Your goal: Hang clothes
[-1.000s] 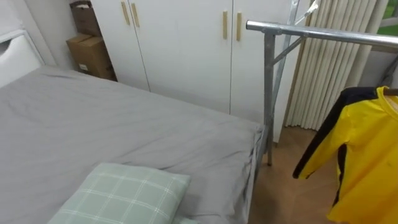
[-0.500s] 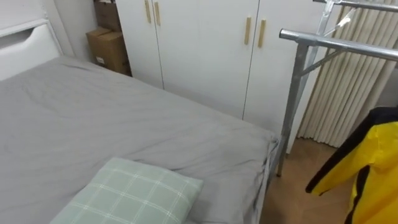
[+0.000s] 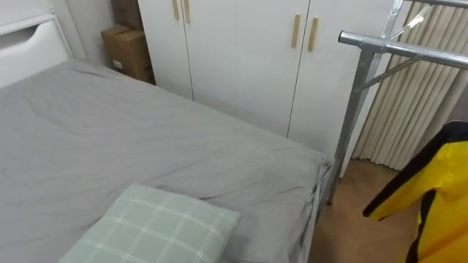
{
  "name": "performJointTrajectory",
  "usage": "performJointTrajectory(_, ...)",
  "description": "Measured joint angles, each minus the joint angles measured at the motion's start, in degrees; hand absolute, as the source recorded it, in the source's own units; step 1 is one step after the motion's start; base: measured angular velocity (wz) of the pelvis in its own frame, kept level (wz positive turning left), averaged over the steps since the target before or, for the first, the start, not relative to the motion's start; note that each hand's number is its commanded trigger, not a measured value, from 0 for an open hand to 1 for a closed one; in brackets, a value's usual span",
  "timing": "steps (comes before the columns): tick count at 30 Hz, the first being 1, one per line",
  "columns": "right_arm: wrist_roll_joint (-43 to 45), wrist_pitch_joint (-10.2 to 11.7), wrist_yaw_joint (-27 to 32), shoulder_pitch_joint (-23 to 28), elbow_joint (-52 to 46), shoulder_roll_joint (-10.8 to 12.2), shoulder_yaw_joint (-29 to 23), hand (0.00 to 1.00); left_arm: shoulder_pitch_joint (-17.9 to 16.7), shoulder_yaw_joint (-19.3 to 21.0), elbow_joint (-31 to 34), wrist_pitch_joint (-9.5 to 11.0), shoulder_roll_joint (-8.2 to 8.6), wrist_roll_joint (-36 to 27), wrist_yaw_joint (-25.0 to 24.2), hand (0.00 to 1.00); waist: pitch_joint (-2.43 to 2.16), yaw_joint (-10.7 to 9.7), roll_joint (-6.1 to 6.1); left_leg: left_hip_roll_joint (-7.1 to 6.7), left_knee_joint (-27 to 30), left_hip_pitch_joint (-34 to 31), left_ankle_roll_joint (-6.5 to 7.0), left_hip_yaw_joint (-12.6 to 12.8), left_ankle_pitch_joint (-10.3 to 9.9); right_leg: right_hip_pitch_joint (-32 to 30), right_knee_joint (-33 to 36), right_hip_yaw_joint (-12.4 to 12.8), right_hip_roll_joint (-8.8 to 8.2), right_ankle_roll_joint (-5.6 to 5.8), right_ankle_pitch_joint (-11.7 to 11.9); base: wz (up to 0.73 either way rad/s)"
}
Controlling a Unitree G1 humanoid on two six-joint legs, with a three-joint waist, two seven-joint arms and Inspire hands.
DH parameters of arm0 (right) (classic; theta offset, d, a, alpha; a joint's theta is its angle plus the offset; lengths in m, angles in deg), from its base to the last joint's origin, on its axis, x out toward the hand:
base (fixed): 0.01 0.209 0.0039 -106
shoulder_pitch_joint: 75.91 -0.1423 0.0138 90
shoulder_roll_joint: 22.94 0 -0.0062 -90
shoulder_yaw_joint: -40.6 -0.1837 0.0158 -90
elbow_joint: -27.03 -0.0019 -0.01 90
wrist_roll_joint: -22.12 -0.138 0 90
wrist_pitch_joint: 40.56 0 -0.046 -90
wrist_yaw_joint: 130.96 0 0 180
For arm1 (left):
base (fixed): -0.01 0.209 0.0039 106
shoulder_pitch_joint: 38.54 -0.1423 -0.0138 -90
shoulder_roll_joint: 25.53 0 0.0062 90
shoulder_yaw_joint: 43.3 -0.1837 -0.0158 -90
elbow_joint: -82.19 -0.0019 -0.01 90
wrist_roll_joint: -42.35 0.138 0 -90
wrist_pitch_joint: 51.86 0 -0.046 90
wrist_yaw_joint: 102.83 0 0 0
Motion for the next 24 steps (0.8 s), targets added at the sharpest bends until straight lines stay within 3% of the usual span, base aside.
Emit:
performJointTrajectory(5,0.1,0.0,0.0,-0.5,0.3,-0.1,1.2,0.00,0.0,-0.2,0.0,0.0,0.12,0.3,0.1,0.00,0.18,0.3,0.15,-0.19,-0.1,0.0,-0.04,-1.4,0.0,0.4,-0.3,-0.6,0.04,0.02,0.0,0.06)
performJointTrajectory(11,0.8,-0.6,-0.7,-1.7,1.0,-0.2,3.6,0.00,-0.1,-1.0,1.1,-0.9,0.52,-0.3,-0.1,0.00,0.16,1.1,1.40,-0.47,0.5,-1.0,-0.04,-3.7,0.0,0.9,-1.1,-2.6,0.00,0.16,-0.1,0.18)
performJointTrajectory(14,4.9,-0.9,-1.2,-3.1,1.4,-0.5,4.1,0.00,0.2,-1.0,3.1,-0.9,1.05,-0.2,-1.0,0.00,0.07,2.0,2.50,-1.06,1.8,-3.1,0.04,-6.7,0.1,0.8,-1.1,-5.7,-0.57,0.52,-0.3,0.55)
performJointTrajectory(16,9.4,-1.4,-1.8,-5.0,2.0,-1.0,4.6,0.00,0.6,-0.4,4.3,-0.8,1.80,-0.3,-1.3,0.00,0.00,2.4,3.35,-1.96,2.9,-5.5,0.34,-9.5,0.8,0.8,-1.1,-9.9,-1.31,0.82,-0.7,0.86)
performJointTrajectory(17,10.4,-1.4,-1.8,-5.3,2.0,-1.1,4.7,0.00,0.8,-0.4,4.8,-0.8,1.97,-0.3,-1.4,0.00,-0.12,2.6,3.33,-2.23,2.9,-6.1,0.36,-9.9,1.1,0.8,-1.1,-11.2,-1.59,0.89,-0.7,1.15)
performJointTrajectory(18,12.4,-1.6,-1.9,-5.8,2.0,-1.1,4.9,0.00,1.3,-0.5,5.4,-0.8,2.13,-0.3,-2.0,0.00,-0.24,2.7,3.32,-2.74,2.7,-7.3,0.53,-9.7,2.1,0.9,-1.1,-14.6,-2.31,1.25,-1.0,1.42)
performJointTrajectory(19,14.0,-1.9,-2.0,-6.0,2.0,-1.2,4.9,0.00,2.2,-0.6,5.5,-0.8,2.31,-0.3,-2.8,0.00,-0.25,2.7,3.58,-2.75,2.4,-8.4,0.95,-6.6,2.9,1.5,-1.2,-18.3,-2.94,1.66,-1.3,1.58)
performJointTrajectory(20,14.2,-2.1,-2.0,-6.1,2.0,-1.2,4.9,0.00,2.6,-0.5,5.4,-0.7,2.39,-0.3,-3.1,0.00,-0.23,2.7,3.61,-2.70,2.1,-8.7,1.13,-4.5,3.4,2.0,-1.2,-20.5,-3.33,1.87,-1.5,1.72)
performJointTrajectory(22,15.3,-2.6,-2.6,-6.2,2.3,-1.5,4.6,0.00,2.7,-0.6,5.8,-0.8,2.53,-0.3,-4.0,0.00,-0.43,3.2,3.07,-2.19,1.3,-8.6,1.77,6.2,5.2,3.4,-1.2,-29.4,-5.25,2.74,-2.4,1.65)
performJointTrajectory(23,15.6,-2.7,-2.6,-6.1,2.4,-1.5,4.6,0.00,2.6,-0.6,5.7,-0.9,2.52,-0.3,-4.0,0.00,-0.44,3.6,2.96,-1.48,2.8,-8.9,2.37,8.3,4.7,3.9,-1.2,-31.2,-5.41,2.87,-2.5,1.22)
performJointTrajectory(24,15.9,-3.5,-2.6,-6.1,2.5,-1.4,5.1,0.00,2.0,-0.4,5.6,-0.9,2.40,-0.3,-4.0,0.00,-0.59,5.1,2.53,1.30,6.2,-8.7,1.04,11.9,3.4,5.2,-1.1,-33.3,-5.40,3.24,-2.9,0.99)
